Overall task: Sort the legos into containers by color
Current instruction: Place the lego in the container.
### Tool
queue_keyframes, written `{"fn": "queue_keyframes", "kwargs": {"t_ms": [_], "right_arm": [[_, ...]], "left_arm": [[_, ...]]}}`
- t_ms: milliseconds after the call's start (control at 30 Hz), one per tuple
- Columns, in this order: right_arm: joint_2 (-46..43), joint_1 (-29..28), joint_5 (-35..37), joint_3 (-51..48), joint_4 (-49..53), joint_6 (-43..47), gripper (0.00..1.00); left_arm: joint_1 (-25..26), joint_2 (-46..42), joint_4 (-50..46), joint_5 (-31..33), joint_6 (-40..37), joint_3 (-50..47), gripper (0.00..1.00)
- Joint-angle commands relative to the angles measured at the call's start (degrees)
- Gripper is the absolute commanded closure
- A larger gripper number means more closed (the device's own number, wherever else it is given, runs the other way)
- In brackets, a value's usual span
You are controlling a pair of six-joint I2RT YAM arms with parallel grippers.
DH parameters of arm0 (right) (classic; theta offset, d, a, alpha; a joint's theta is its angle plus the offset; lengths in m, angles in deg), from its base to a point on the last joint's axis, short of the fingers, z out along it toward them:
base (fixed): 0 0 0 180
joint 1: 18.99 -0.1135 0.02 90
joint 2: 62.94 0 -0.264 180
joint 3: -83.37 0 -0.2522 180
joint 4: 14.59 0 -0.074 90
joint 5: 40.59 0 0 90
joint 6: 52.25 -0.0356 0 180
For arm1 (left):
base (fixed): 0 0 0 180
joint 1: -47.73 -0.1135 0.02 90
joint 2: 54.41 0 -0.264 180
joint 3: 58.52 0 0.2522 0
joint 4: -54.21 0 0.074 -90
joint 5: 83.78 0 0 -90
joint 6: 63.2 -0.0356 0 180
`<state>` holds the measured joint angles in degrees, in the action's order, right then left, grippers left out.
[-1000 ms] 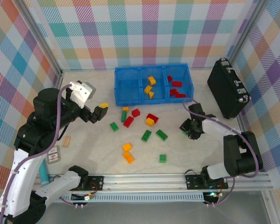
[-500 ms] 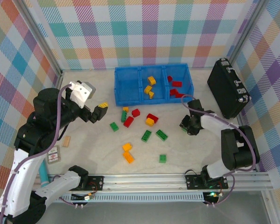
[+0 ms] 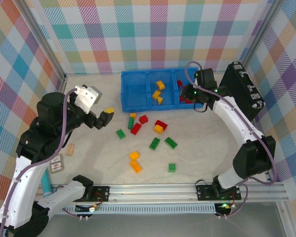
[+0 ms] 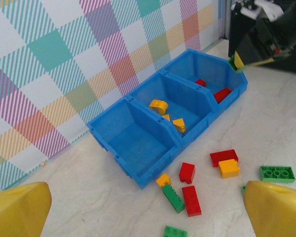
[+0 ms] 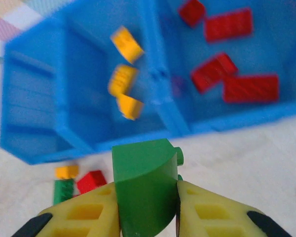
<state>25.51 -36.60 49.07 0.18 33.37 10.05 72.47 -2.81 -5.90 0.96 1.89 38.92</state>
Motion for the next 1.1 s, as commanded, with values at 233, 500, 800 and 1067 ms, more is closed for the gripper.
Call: {"fn": "queue_keyframes", "kwargs": {"t_ms": [233,500,800,1067], "right_arm": [[19.3,-4.6,-9.3,23.7,0.3,9.6,0.70],[38.6,-9.4,-11.5,46.6,2.2,13.1,0.70],[50.3,-12.0,-11.6,54.0,0.8,14.8,0.69],[54.5,-13.1,-11.5,55.4,-0.2,15.3,0.64]], "left_arm": [[0.5,2.0,0.3,0.8,-0.8,1.6,0.00],[0.5,2.9,-0.5,1.7,-0.8,2.1,0.00],[0.5,3.7,-1.1,1.8,-0.9,3.1,0.00],[0.5,4.6,-1.1,1.5,-0.9,3.6,0.00]]}}
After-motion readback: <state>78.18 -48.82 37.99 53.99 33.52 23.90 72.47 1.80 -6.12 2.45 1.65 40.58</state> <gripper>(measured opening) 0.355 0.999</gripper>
